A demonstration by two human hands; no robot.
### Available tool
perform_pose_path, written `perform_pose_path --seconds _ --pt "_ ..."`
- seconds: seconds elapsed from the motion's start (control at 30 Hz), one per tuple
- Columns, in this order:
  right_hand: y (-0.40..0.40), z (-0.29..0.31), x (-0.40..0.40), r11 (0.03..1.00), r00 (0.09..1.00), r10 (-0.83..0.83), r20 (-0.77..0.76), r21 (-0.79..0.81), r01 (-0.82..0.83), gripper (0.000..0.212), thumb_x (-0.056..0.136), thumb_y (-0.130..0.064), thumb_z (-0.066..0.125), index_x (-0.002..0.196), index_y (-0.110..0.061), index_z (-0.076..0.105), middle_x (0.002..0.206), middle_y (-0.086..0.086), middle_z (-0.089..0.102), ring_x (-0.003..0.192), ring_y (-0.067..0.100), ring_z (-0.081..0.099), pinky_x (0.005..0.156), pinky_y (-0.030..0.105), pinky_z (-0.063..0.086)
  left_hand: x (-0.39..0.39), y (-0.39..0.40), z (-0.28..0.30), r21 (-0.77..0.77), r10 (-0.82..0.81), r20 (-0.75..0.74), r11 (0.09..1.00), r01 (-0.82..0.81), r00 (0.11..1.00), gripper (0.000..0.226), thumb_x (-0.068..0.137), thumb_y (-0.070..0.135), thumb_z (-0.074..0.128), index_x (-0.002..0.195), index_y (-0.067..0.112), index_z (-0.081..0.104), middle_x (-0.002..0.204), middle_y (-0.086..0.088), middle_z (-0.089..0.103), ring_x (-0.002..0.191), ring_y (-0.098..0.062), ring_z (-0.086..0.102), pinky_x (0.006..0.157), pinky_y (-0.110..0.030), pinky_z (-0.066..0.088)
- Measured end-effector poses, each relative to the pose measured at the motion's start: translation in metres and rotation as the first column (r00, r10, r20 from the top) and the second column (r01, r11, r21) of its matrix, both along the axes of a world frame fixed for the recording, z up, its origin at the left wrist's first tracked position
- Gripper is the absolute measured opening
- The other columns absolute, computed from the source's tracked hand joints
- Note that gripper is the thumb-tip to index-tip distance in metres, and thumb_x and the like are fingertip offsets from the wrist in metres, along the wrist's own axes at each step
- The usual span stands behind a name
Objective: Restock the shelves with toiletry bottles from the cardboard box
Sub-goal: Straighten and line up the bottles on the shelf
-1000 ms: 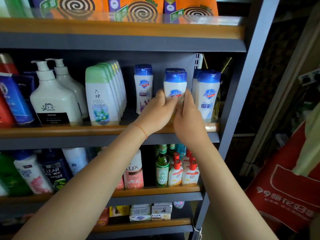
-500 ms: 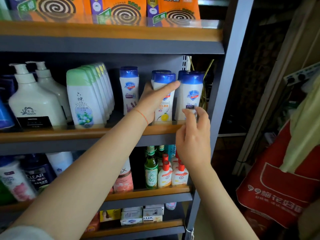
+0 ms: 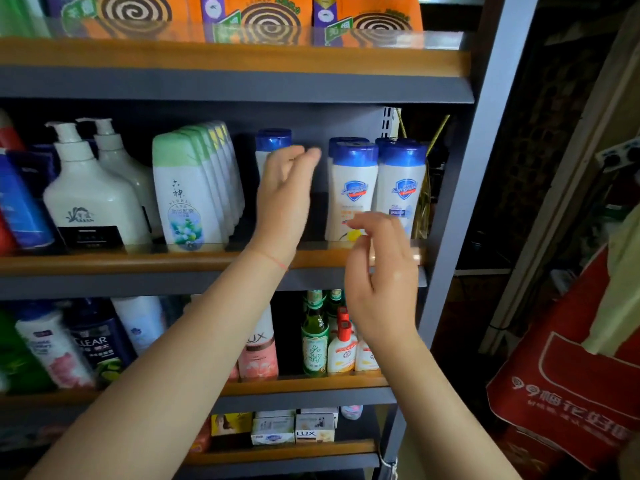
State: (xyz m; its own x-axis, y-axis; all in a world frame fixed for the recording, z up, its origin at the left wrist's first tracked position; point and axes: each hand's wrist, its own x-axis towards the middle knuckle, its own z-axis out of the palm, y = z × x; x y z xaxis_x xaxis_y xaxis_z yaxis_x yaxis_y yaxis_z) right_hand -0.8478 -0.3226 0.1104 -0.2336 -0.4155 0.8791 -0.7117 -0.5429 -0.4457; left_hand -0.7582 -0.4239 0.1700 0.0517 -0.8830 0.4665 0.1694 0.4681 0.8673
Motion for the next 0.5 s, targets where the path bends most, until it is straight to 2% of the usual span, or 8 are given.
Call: perform_pose_path --seconds 0.1,0.17,0.2,0.23,0.3,0.33,0.4,0.5 --pt "-0.005 0.023 0.036 0.924 0.943 0.286 0.168 0.214 -0.318 0.031 0.102 -0.018 0.042 0.131 -0.014 0.053 0.117 -0.017 0.054 0.108 -0.013 0.05 0.093 0.007 0.038 0.028 -0.002 -0.011 -0.061 0.12 -0.062 0.99 -0.124 0.991 0.018 0.084 0.028 0.059 0.099 0.018 0.064 0.092 0.013 0.061 0.084 0.01 0.058 0.082 -0.011 0.045" --pt "-0.022 0.04 0.055 0.831 0.866 0.369 0.337 0.297 -0.47 0.032 0.104 -0.03 0.04 0.134 -0.022 0.047 0.12 -0.026 0.049 0.107 -0.029 0.042 0.093 -0.002 0.03 0.035 -0.015 -0.008 0.021 -0.015 -0.089 1.0 0.017 0.996 0.025 0.08 0.036 0.061 0.097 0.018 0.065 0.094 0.0 0.065 0.088 -0.004 0.063 0.089 -0.029 0.052" --pt "-0.037 0.048 0.062 0.801 0.82 0.366 0.441 0.3 -0.519 0.031 0.103 -0.037 0.04 0.128 -0.021 0.049 0.121 -0.02 0.054 0.109 -0.025 0.046 0.095 0.002 0.033 0.038 -0.022 -0.003 0.083 -0.099 -0.121 0.99 0.11 0.988 0.034 0.075 0.044 0.063 0.097 0.019 0.066 0.096 -0.005 0.066 0.09 -0.012 0.065 0.091 -0.038 0.052" --pt "-0.056 0.056 0.066 0.786 0.776 0.32 0.544 0.305 -0.538 0.046 0.098 -0.047 0.039 0.132 -0.016 0.048 0.127 -0.009 0.058 0.117 -0.011 0.051 0.101 0.013 0.037 0.039 -0.027 0.004 0.153 -0.168 -0.166 0.969 0.194 0.972 0.045 0.071 0.051 0.065 0.1 0.017 0.067 0.099 -0.006 0.069 0.091 -0.016 0.067 0.089 -0.039 0.053" --pt "-0.089 0.07 0.073 0.761 0.7 0.171 0.693 0.359 -0.541 0.079 0.088 -0.066 0.036 0.147 -0.013 0.036 0.144 0.008 0.049 0.133 0.02 0.047 0.111 0.039 0.037 0.038 -0.035 0.014 0.289 -0.178 -0.166 0.932 0.22 0.97 0.075 0.063 0.067 0.067 0.118 0.016 0.065 0.109 -0.005 0.073 0.093 -0.017 0.072 0.087 -0.037 0.056" --pt "-0.105 0.073 0.074 0.753 0.669 0.117 0.734 0.374 -0.541 0.089 0.081 -0.074 0.035 0.148 -0.014 0.035 0.145 0.011 0.048 0.132 0.026 0.047 0.11 0.045 0.038 0.036 -0.038 0.017 0.35 -0.155 -0.142 0.916 0.196 0.978 0.09 0.057 0.076 0.067 0.127 0.021 0.06 0.112 -0.004 0.073 0.093 -0.018 0.073 0.087 -0.04 0.057" --pt "-0.127 0.077 0.071 0.705 0.609 0.063 0.791 0.397 -0.588 0.098 0.071 -0.084 0.035 0.14 -0.016 0.046 0.134 0.011 0.057 0.119 0.029 0.057 0.103 0.047 0.046 0.034 -0.052 0.013 0.432 -0.137 -0.123 0.884 0.178 0.983 0.102 0.046 0.088 0.066 0.129 0.031 0.057 0.108 -0.002 0.075 0.09 -0.022 0.075 0.082 -0.047 0.058" --pt "-0.137 0.085 0.07 0.633 0.574 0.022 0.819 0.433 -0.642 0.077 0.084 -0.079 0.035 0.116 -0.014 0.06 0.099 0.005 0.066 0.093 0.025 0.063 0.092 0.041 0.051 0.034 -0.064 0.012 0.526 -0.143 -0.087 0.834 0.167 0.986 0.12 0.031 0.099 0.06 0.132 0.035 0.056 0.123 -0.003 0.069 0.1 -0.028 0.071 0.086 -0.049 0.055"
